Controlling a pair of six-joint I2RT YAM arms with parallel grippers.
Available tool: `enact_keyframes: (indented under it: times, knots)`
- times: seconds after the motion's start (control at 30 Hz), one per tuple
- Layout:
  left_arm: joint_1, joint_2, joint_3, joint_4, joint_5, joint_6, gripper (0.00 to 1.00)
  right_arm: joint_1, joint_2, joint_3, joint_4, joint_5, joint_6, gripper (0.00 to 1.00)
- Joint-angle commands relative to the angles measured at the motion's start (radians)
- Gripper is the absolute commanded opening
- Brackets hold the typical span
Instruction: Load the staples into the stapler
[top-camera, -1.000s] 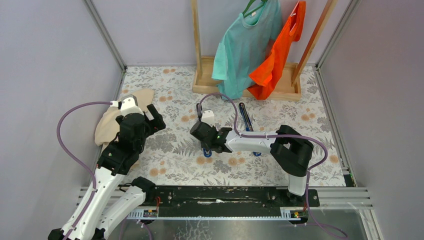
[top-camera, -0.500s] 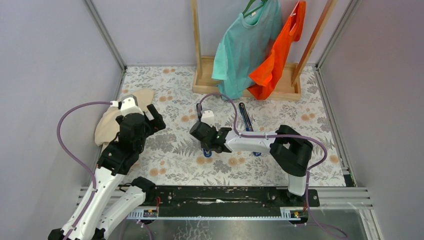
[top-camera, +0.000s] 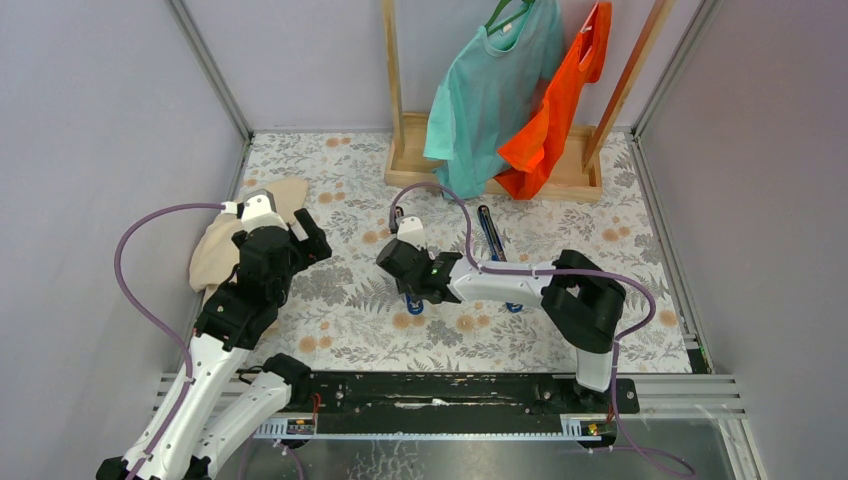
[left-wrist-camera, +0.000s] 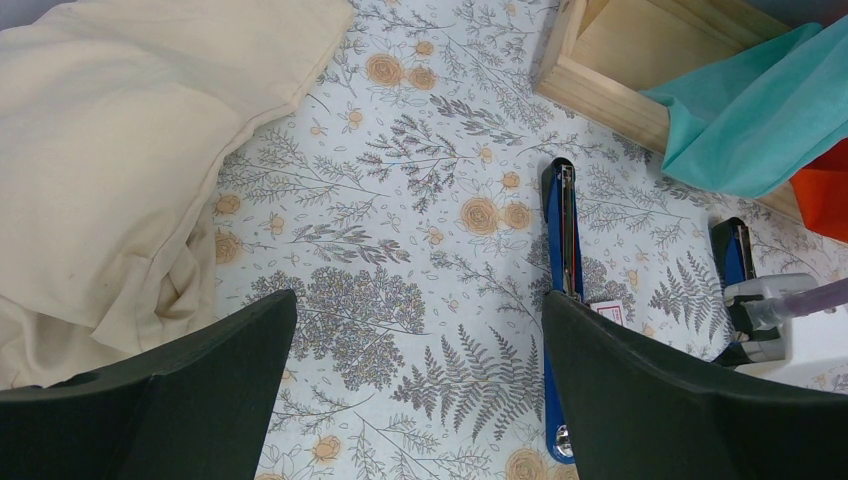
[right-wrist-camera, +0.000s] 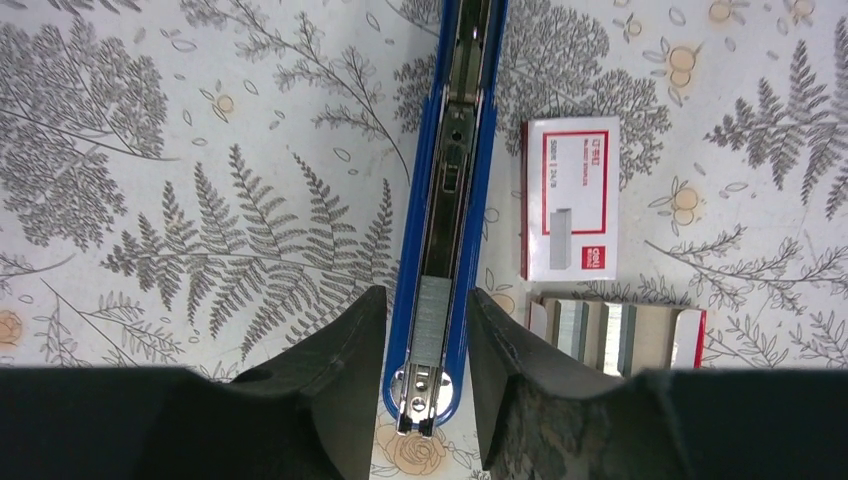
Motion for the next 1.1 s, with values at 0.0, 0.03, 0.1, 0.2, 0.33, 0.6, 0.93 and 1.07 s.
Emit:
enact_keyframes:
  times: [0.0,0.03,0.1,0.2,0.33,0.6,0.93,1.07]
  knots:
    - [0.009,-0.006,-0.008,0.069,0.001,0.02,1.0,-0.013,-0.029,0.063,0.002,0.07,-0.035,0.42]
    - [0.009,-0.005,-0.008,0.069,0.002,0.02,1.0,-0.019,-0.028,0.063,0.005,0.075,-0.038,0.42]
    - [0.008,-0.004,-0.008,0.07,0.002,0.02,1.0,-0.03,-0.025,0.063,0.007,0.084,-0.04,0.42]
    - [0.009,-0.004,-0.008,0.07,0.004,0.021,1.0,-0.05,-0.017,0.063,0.005,0.086,-0.042,0.43]
    - [0.009,-0.006,-0.008,0.07,0.005,0.021,1.0,-0.067,-0.003,0.059,0.009,0.06,-0.044,0.43]
    - [0.009,-0.005,-0.01,0.07,0.004,0.021,1.0,-0.066,0.031,0.059,0.01,0.016,-0.041,0.44]
    - [0.009,-0.008,-0.01,0.07,0.006,0.021,1.0,-0.067,0.037,0.05,-0.027,-0.047,-0.027,0.44]
    - [0.009,-0.006,-0.01,0.07,0.007,0.021,1.0,-0.067,0.035,0.05,-0.055,-0.079,-0.024,0.45]
